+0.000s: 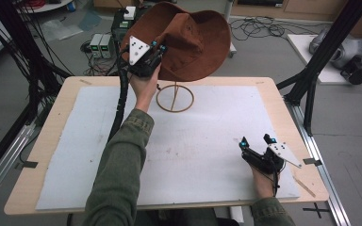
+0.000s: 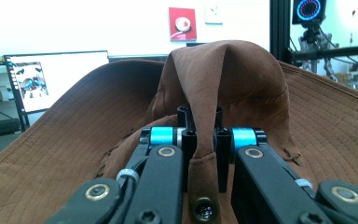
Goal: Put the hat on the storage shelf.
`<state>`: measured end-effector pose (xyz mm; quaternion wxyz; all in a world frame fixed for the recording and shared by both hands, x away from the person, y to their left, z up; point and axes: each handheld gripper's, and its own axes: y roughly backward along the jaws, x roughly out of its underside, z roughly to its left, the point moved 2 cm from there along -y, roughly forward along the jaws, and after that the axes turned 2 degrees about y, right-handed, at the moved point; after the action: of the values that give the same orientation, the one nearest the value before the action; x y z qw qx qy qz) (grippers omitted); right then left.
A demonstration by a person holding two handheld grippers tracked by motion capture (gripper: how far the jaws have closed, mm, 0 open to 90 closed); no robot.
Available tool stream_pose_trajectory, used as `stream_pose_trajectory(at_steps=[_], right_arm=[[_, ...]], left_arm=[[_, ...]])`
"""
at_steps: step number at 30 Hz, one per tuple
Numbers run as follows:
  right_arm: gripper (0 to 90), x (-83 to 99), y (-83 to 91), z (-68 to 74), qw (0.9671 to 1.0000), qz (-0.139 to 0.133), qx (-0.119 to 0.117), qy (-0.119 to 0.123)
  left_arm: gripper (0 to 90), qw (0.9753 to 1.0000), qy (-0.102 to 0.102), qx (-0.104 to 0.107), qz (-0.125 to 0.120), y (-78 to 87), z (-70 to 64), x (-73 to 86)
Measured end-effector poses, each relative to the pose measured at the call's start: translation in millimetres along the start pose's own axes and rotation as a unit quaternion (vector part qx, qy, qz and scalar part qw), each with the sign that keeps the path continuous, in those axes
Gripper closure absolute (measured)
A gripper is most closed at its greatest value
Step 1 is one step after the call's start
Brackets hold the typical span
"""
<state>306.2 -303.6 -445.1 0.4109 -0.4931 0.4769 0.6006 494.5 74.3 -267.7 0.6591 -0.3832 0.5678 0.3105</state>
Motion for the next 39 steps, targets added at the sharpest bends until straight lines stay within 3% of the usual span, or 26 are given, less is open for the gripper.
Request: stream_pose_trajectory(at_steps=[16, 22, 30, 39], right_arm=[[11.7, 0.5, 0.8, 1.2, 1.0000, 0.004, -0.003, 0.006], [11.7, 0.8, 0.3, 2.1, 1.0000, 0.006, -0.004, 0.006], [11.7, 1.0, -0.2, 2.0, 0.9999, 0.004, -0.007, 0.010], [11.8, 1.5, -0.7, 2.7, 0.9999, 0.008, -0.007, 0.011]], left_arm=[[85.8, 0.9991, -0.008, 0.008, 0.042, -4.0, -3.7, 8.5], [85.6, 0.9966, -0.014, 0.011, 0.081, -7.1, -5.4, 19.1], [84.7, 0.9961, -0.015, 0.003, 0.087, -7.8, -4.2, 19.6], [74.2, 0.9963, -0.009, -0.005, 0.085, -7.0, -0.1, 18.1]])
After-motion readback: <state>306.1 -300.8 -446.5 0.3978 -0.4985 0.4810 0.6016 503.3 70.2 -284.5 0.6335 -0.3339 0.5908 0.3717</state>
